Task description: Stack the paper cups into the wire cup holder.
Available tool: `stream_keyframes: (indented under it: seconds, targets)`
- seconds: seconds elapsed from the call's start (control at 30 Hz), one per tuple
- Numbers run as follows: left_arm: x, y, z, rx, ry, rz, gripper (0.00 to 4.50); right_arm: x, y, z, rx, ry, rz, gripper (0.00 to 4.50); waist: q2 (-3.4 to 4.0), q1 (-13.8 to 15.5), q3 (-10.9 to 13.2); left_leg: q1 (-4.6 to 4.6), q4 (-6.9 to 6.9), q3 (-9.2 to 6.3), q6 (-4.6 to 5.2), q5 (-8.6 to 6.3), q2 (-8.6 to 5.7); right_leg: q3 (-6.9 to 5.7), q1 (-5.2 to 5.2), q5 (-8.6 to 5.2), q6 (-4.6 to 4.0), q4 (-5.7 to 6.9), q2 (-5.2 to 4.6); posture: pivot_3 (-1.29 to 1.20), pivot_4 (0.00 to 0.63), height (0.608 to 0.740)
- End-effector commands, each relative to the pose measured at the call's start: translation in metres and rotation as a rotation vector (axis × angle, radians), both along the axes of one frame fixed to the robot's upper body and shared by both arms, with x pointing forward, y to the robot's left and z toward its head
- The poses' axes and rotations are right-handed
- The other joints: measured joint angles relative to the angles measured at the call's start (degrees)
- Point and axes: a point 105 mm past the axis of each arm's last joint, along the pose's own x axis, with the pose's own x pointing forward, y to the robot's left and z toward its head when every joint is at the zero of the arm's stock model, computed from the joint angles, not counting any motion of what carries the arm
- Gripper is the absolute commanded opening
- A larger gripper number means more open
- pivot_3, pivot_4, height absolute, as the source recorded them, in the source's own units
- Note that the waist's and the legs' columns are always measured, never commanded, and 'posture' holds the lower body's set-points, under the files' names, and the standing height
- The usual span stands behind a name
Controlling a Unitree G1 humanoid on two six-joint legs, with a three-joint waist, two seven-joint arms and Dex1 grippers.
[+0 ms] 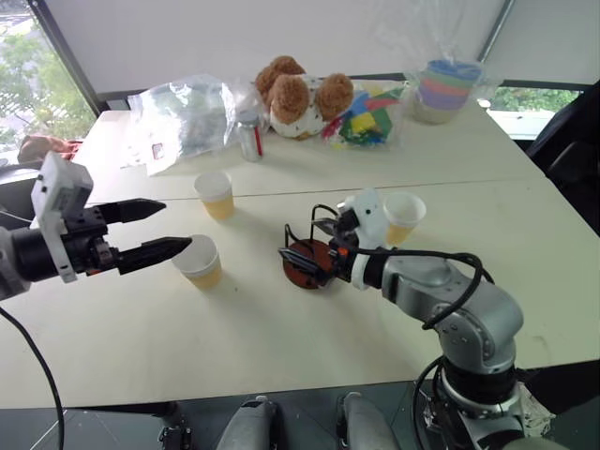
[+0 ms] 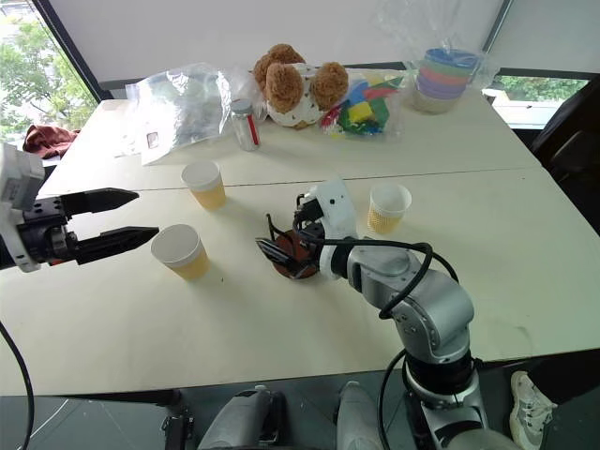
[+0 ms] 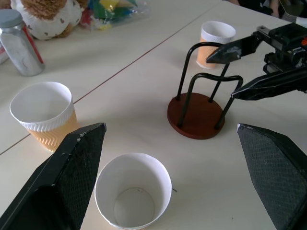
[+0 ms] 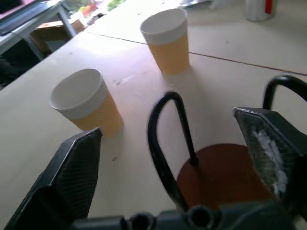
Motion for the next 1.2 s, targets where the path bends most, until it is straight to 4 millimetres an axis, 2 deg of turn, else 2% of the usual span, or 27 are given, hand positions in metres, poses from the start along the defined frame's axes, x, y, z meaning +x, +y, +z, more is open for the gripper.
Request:
stream_keyframes:
  seconds: [0.03,0.23,0.27,0.3,0.33,0.37,0.4,0.47,0.57,0.67,0.83,1.07,1.2]
  targets:
    - [0.000,-0.003,0.003,0.034,-0.013,-0.037,4.50,-0.009,0.000,0.031,0.030,-0.097,0.139,4.47,-0.01,0.1,0.0,0.03,0.00,-0.01,0.00,0.00,0.01,-0.01,0.02,0.00,0.00,0.01,0.01,0.00,0.150,0.740]
    - [-0.008,-0.019,-0.009,0.083,0.048,-0.171,4.50,-0.005,-0.020,0.079,0.051,-0.136,0.295,4.47,-0.02,0.1,0.0,0.03,0.00,0.00,0.02,-0.01,0.02,-0.01,0.04,-0.01,0.01,0.04,0.01,0.00,0.150,0.740]
    - [-0.010,-0.022,-0.008,0.086,0.052,-0.197,4.50,0.001,-0.028,0.088,0.043,-0.159,0.296,4.47,-0.02,0.2,0.0,0.03,0.00,0.00,0.02,-0.01,0.02,-0.01,0.04,-0.01,0.01,0.03,0.01,0.00,0.150,0.740]
    - [-0.013,-0.028,-0.004,0.086,0.048,-0.229,4.50,0.020,-0.045,0.093,-0.001,-0.191,0.240,4.47,-0.03,0.2,0.0,0.03,0.00,-0.01,0.03,-0.01,0.02,-0.01,0.04,-0.01,0.01,0.03,0.01,0.00,0.150,0.740]
    - [-0.015,-0.032,0.000,0.087,0.043,-0.254,4.50,0.037,-0.062,0.094,-0.067,-0.219,0.185,4.47,-0.04,0.3,0.0,0.03,0.01,-0.01,0.04,-0.02,0.02,-0.02,0.06,-0.01,0.01,0.01,0.01,0.00,0.150,0.740]
    - [-0.018,-0.037,0.004,0.095,0.037,-0.283,4.50,0.056,-0.085,0.087,-0.179,-0.233,0.121,4.47,-0.08,0.4,0.0,0.02,0.04,-0.01,0.06,-0.03,0.01,-0.02,0.08,-0.01,0.01,0.00,0.01,0.00,0.150,0.740]
    - [-0.020,-0.040,0.006,0.101,0.035,-0.302,4.50,0.067,-0.101,0.080,-0.266,-0.237,0.091,4.47,-0.11,0.5,0.0,0.02,0.08,-0.01,0.08,-0.05,0.00,-0.04,0.16,-0.01,0.01,-0.08,0.00,0.00,0.150,0.740]
    - [-0.024,-0.045,0.007,0.140,0.032,-0.338,4.50,0.079,-0.129,0.061,-0.442,-0.214,0.099,4.47,-0.13,0.3,0.0,0.04,0.09,0.00,0.16,-0.09,-0.02,-0.06,0.27,-0.01,0.01,-0.29,0.00,0.00,0.150,0.740]
    - [-0.025,-0.049,0.005,0.183,0.025,-0.349,4.50,0.089,-0.151,0.042,-0.585,-0.169,0.150,4.47,-0.03,-0.6,0.0,0.03,0.03,0.18,0.10,-0.06,0.01,-0.01,0.22,-0.01,0.04,-0.38,0.00,0.00,0.150,0.740]
    - [-0.024,-0.050,0.005,0.184,0.015,-0.333,4.50,0.096,-0.161,0.037,-0.621,-0.139,0.175,4.47,0.15,-1.6,0.2,-0.04,-0.01,0.27,-0.09,0.06,0.11,0.01,0.06,-0.01,0.06,-0.35,0.05,0.00,0.150,0.740]
    - [-0.025,-0.047,-0.003,0.174,0.025,-0.286,4.50,0.099,-0.167,0.024,-0.687,-0.100,0.232,4.47,0.14,-1.4,0.2,-0.03,-0.05,0.27,-0.14,0.07,0.18,0.02,0.03,-0.01,0.06,-0.35,0.08,0.00,0.150,0.740]
    - [-0.025,-0.042,-0.006,0.157,0.033,-0.241,4.50,0.092,-0.166,0.020,-0.670,-0.056,0.301,4.47,0.15,-0.7,0.2,-0.04,0.01,0.23,-0.18,0.08,0.11,0.03,0.08,-0.01,0.05,-0.37,-0.02,0.00,0.150,0.740]
    - [-0.024,-0.041,-0.006,0.155,0.031,-0.236,4.50,0.091,-0.165,0.010,-0.690,-0.036,0.317,4.47,0.15,-0.2,0.2,-0.04,0.01,0.22,-0.20,0.08,0.11,0.03,0.08,-0.01,0.05,-0.37,-0.02,0.00,0.150,0.740]
